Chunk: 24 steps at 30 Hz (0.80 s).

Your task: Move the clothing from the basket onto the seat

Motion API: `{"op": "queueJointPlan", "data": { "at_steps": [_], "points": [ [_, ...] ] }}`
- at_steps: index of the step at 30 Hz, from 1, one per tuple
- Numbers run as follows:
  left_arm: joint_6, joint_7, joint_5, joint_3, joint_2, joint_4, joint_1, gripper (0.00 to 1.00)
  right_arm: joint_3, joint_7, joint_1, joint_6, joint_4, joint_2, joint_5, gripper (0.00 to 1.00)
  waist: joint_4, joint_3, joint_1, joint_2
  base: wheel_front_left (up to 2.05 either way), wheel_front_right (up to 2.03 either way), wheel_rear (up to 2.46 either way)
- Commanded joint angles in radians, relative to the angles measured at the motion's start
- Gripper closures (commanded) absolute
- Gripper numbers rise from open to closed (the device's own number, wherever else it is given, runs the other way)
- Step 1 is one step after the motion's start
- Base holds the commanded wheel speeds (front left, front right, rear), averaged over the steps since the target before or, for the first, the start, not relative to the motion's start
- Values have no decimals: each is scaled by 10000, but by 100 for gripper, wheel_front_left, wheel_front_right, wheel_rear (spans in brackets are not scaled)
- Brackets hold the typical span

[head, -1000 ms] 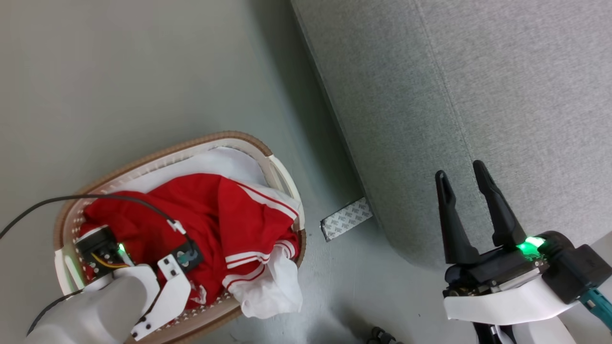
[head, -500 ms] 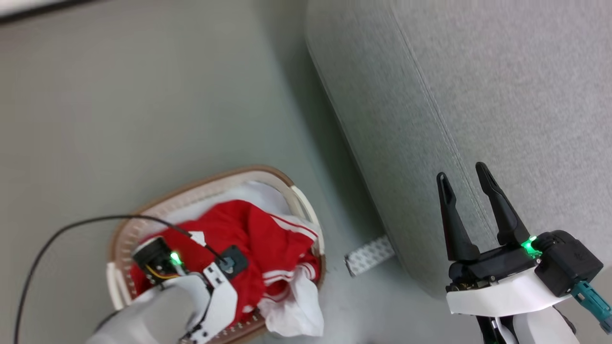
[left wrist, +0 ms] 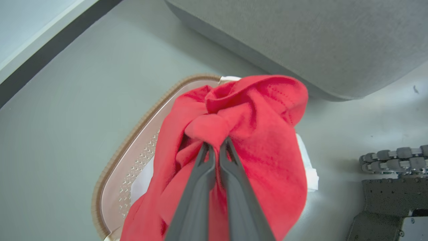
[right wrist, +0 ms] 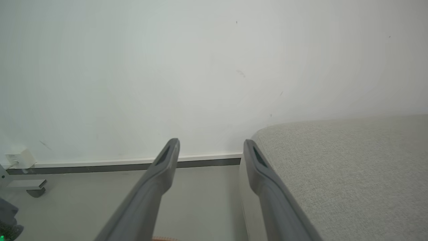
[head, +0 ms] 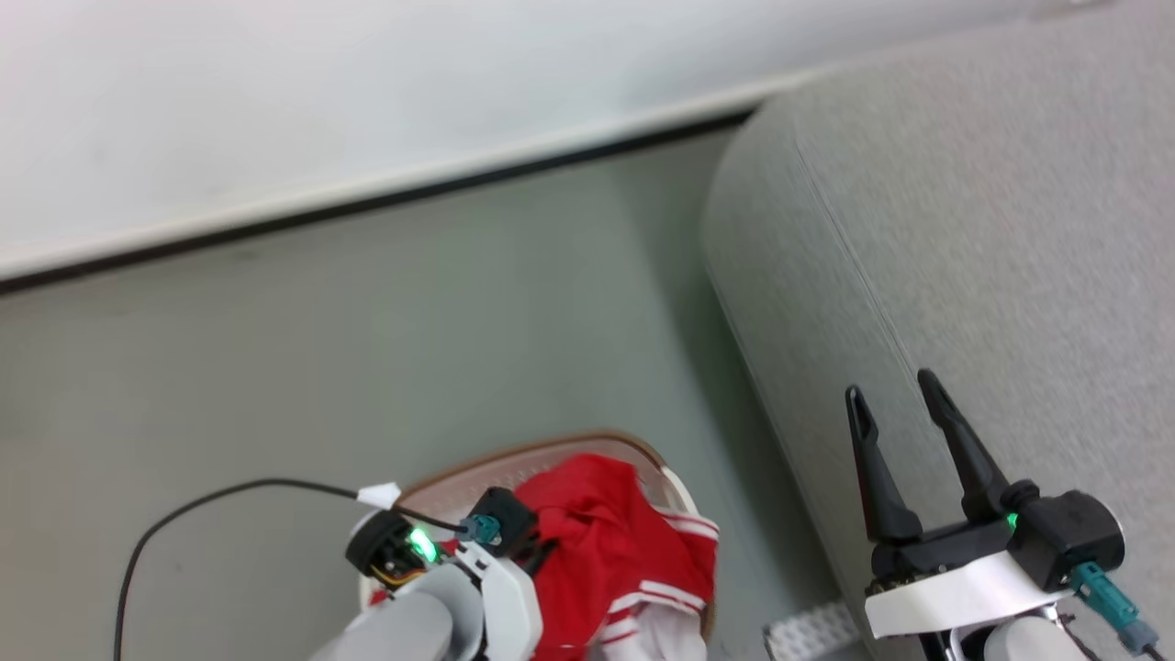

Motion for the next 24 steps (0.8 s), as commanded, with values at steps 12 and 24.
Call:
{"op": "queueJointPlan", "data": {
  "at_steps": [12,24],
  "points": [
    [76,-392,-1704,1567,392,-2225,847,100,-7,-27,604,30,585,-38,-253,0,1811,-2438,1,0,0,0,0],
    [747,-385,-1805,3282,1468,-6197,1471,100,30,-27,955,30,664,-39,-82,0,2580,-2958,1,0,0,0,0]
  ]
}}
